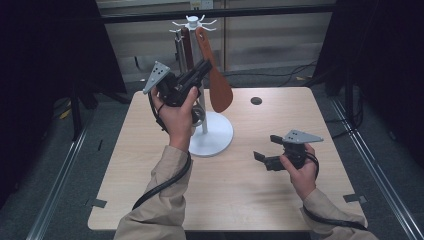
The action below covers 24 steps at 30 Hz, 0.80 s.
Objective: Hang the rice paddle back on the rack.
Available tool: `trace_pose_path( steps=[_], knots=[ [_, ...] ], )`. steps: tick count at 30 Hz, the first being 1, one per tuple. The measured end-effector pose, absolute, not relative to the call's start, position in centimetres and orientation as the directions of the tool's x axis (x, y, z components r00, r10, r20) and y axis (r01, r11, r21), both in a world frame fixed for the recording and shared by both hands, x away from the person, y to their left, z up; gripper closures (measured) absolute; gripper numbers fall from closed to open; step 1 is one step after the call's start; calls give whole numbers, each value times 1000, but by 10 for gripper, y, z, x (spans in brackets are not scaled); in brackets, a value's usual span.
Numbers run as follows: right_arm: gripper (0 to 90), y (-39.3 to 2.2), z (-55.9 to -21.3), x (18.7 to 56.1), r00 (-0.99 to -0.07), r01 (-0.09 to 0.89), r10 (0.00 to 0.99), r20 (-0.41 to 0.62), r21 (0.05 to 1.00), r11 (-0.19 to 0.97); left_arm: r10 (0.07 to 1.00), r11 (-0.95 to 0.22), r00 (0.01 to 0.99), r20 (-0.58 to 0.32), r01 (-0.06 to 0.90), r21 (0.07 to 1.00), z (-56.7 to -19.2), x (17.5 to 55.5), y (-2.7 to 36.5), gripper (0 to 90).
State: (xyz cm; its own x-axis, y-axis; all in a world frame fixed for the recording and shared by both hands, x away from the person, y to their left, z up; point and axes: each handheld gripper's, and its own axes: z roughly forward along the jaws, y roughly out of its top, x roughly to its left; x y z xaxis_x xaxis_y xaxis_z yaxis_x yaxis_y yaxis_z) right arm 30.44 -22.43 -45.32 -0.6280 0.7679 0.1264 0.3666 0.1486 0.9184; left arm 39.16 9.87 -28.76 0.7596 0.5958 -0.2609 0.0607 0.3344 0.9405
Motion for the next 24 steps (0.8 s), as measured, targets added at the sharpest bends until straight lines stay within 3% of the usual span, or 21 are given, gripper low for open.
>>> trace_pose_path(
  steps=[24],
  knots=[
    [64,-221,-453,303,-647,365,753,121,916,166,639,326,729,-247,35,945,-295,391,109,809]
  ],
)
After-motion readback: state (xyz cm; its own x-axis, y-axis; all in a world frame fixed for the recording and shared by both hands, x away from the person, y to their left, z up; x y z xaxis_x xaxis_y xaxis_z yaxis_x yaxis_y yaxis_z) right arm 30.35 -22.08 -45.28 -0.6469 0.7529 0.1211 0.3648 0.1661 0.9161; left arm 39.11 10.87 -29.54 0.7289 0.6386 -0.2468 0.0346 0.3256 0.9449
